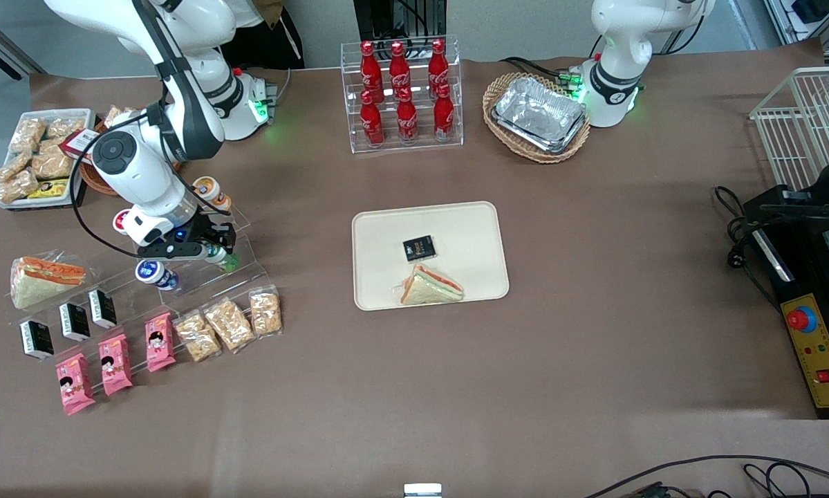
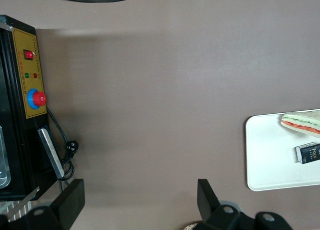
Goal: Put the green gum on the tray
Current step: 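Close the right gripper on the green-labelled bottle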
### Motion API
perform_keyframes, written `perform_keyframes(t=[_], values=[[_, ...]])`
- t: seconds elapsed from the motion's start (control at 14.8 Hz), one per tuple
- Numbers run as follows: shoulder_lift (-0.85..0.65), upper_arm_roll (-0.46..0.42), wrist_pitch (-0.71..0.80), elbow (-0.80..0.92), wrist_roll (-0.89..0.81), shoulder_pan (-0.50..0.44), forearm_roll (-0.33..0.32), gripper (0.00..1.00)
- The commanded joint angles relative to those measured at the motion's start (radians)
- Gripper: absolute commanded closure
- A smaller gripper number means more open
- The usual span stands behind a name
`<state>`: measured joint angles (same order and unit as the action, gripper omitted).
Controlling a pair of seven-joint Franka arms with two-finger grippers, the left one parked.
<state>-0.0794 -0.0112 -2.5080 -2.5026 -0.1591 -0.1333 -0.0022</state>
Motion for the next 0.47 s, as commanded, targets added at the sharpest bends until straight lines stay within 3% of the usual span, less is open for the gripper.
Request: perform_keyframes(t=[0.0, 0.4], values=[[0.001, 0.002, 0.111, 0.109, -0.007, -0.006, 0.013, 0.5], [0.006, 0.002, 0.443, 0.39, -0.008, -0.008, 0.013, 0.5]])
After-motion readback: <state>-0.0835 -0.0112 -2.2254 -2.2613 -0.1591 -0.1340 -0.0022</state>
